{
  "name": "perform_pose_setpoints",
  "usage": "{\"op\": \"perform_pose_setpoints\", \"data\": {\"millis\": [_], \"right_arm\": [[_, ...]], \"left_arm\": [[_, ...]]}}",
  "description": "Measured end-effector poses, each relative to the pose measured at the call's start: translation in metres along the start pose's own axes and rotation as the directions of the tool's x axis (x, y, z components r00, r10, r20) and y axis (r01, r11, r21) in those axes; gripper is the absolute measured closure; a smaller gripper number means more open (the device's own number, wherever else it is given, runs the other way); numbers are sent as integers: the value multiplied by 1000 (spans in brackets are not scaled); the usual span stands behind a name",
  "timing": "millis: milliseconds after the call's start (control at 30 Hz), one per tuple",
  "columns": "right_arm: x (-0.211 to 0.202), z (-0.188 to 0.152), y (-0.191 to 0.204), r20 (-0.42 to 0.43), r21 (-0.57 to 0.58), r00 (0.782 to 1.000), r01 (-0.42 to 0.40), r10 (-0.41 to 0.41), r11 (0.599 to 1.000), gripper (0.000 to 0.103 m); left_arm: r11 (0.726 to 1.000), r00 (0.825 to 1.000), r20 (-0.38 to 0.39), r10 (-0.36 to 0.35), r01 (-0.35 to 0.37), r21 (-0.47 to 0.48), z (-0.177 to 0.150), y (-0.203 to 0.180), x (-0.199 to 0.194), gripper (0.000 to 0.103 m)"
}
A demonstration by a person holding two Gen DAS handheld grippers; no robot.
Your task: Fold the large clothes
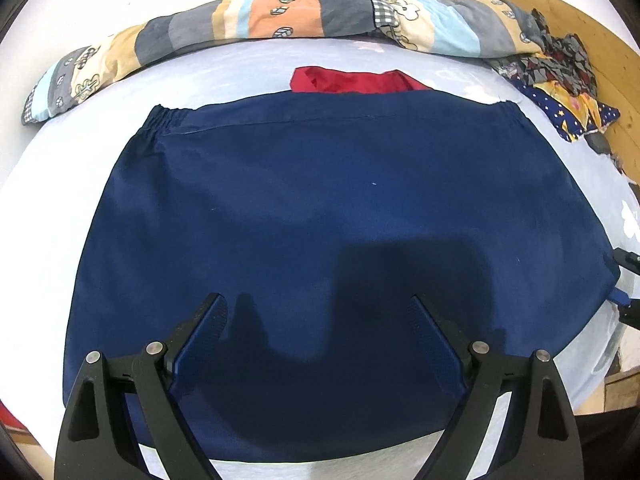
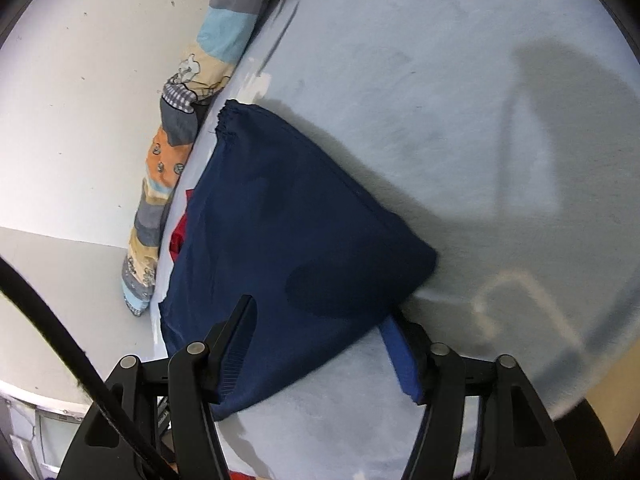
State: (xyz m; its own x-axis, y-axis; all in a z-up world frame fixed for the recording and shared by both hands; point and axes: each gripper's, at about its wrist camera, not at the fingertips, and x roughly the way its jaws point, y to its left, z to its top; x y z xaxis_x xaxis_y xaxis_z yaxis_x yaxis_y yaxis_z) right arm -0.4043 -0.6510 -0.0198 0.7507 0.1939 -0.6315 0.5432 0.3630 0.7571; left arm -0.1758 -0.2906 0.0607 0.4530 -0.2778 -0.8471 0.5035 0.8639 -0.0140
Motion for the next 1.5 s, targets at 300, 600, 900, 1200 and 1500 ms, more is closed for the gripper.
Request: {"op": "perform_pose_setpoints", "data": {"millis": [300,600,900,1200,1500], "right_arm": [[19,25,9,12,39,996,-88,88,995,34],[35,53,37,-183,-184,983,-55,21,981,34],[15,72,5,-189,-124,981,-60,36,990,37],[51,81,28,-317,-233,936,-235,154,944,24],[87,77,83,-276,-410,960,-74,-46,909,84]], "left_arm": [[1000,1000,-10,1,-1,-8,-2,3,0,12],[1000,999,-33,8,-8,-27,-3,8,7,12],[1000,999,-41,7,-8,-13,0,4,12,12],[1000,999,-38,8,-7,6,3,-1,13,12],[999,999,-43,34,-33,11,2,5,17,12]]}}
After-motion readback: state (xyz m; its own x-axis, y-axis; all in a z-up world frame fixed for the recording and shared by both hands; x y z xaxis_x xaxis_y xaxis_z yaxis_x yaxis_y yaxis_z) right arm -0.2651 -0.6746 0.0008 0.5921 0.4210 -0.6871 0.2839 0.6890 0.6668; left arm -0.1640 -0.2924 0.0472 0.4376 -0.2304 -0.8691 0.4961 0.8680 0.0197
